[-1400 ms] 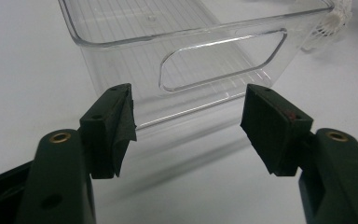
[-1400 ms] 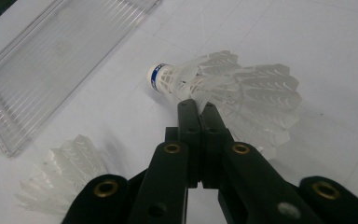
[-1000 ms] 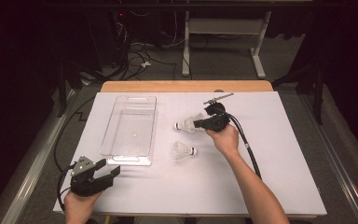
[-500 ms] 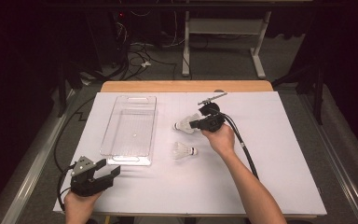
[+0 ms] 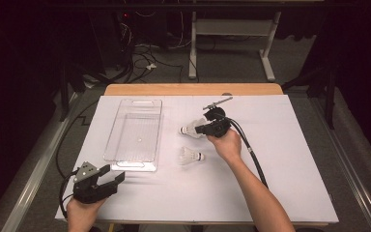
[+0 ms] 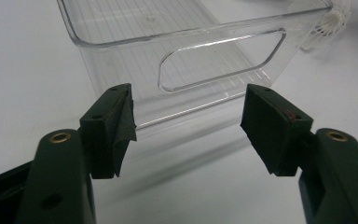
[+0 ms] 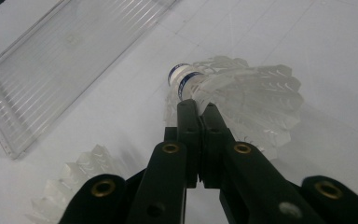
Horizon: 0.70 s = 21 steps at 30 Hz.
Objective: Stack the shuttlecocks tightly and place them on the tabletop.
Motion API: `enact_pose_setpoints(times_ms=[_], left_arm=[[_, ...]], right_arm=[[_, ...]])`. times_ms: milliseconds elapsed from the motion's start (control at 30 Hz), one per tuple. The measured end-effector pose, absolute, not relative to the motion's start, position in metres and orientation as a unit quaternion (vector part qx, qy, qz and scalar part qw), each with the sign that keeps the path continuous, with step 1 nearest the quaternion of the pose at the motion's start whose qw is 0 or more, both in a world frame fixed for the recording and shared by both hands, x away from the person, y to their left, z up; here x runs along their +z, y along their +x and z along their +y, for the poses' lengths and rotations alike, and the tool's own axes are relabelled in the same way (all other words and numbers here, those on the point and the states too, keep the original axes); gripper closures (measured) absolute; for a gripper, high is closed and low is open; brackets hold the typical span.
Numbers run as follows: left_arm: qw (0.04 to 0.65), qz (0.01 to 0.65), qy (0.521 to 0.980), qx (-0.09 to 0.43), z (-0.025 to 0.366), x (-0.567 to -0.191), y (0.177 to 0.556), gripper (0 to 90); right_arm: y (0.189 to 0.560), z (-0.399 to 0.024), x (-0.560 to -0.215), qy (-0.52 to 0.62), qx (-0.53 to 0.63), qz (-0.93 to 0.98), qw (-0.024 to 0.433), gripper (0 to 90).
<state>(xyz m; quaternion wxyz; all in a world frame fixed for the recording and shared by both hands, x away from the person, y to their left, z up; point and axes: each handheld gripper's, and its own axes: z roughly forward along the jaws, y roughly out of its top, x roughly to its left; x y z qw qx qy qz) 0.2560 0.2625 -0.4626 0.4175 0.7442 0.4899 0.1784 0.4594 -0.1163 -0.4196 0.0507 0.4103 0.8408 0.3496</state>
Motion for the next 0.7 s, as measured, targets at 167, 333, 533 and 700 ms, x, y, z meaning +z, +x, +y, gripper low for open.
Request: enact_pose_setpoints(times_ms=[167, 333, 533, 700], left_arm=[[0.417, 0.49, 0.745, 0.178, 0.262, -0.463, 0.256, 35.5], [0.418, 0.49, 0.744, 0.179, 0.263, -0.463, 0.256, 35.5], [0.419, 0.491, 0.743, 0.179, 0.263, -0.462, 0.255, 35.5], [0.418, 0.491, 0.743, 0.179, 0.263, -0.462, 0.256, 35.5]], right_arm=[[0.459, -0.116, -0.423, 0.414, 0.338, 0.844, 0.053, 87.9], [0.461, -0.119, -0.428, 0.421, 0.331, 0.843, 0.058, 86.4], [0.461, -0.12, -0.431, 0.425, 0.324, 0.843, 0.068, 85.9], [0.461, -0.12, -0.432, 0.424, 0.323, 0.843, 0.072, 84.6]])
